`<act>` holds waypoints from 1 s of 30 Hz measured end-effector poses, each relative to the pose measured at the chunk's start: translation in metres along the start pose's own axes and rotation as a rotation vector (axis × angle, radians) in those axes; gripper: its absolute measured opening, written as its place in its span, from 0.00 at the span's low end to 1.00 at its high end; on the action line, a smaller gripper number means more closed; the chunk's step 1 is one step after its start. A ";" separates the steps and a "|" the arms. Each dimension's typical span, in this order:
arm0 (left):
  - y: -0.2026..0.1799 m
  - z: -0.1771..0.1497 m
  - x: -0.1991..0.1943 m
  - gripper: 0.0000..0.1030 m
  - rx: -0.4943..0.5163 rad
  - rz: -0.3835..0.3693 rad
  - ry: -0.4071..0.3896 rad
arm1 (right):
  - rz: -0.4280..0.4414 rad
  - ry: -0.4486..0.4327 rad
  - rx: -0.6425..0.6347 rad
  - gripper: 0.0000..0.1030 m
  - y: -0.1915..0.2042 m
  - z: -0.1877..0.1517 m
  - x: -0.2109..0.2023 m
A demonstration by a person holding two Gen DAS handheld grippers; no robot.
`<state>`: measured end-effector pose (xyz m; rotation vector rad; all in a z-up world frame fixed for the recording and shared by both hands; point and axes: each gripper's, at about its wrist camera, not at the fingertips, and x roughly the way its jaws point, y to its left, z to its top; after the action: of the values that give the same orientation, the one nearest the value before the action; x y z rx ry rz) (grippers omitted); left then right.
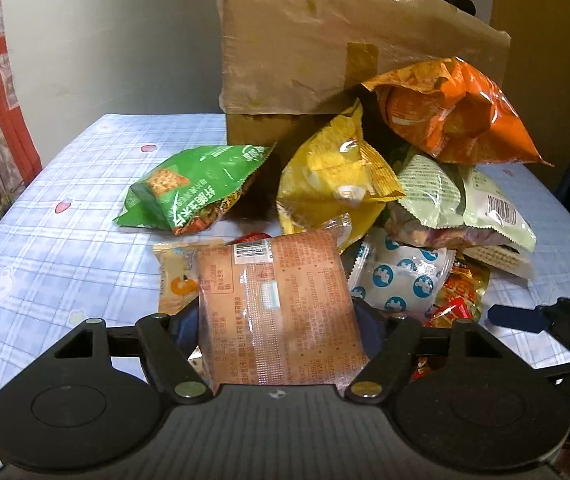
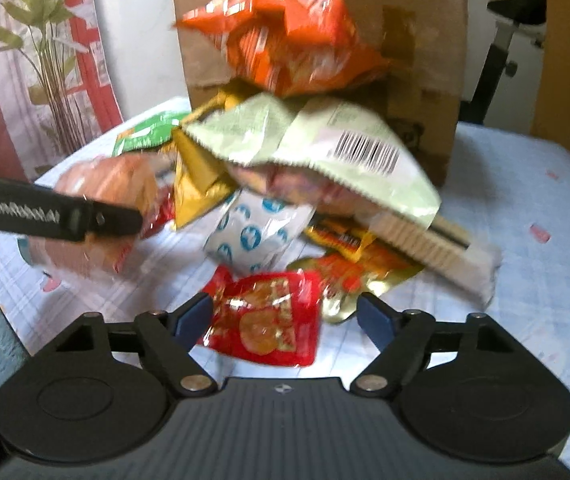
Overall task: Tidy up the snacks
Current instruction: 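Grasp the brown bread package with the left tool while the right tool grasps a red packet, then drop the bread package into the box with the left tool while the right tool drops the red packet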
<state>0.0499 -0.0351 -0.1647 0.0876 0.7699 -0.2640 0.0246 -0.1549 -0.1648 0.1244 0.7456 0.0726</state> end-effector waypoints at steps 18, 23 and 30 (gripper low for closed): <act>0.020 -0.005 -0.002 0.75 -0.072 -0.012 -0.015 | -0.033 -0.018 -0.120 0.54 0.026 -0.003 0.012; 0.021 -0.005 -0.004 0.75 -0.080 -0.008 -0.023 | -0.015 -0.060 -0.082 0.41 0.022 0.004 -0.002; 0.020 -0.007 -0.010 0.75 -0.080 -0.012 -0.043 | 0.041 -0.109 -0.059 0.09 0.023 0.016 -0.019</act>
<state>0.0437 -0.0130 -0.1627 0.0016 0.7377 -0.2450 0.0215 -0.1359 -0.1369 0.0868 0.6319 0.1262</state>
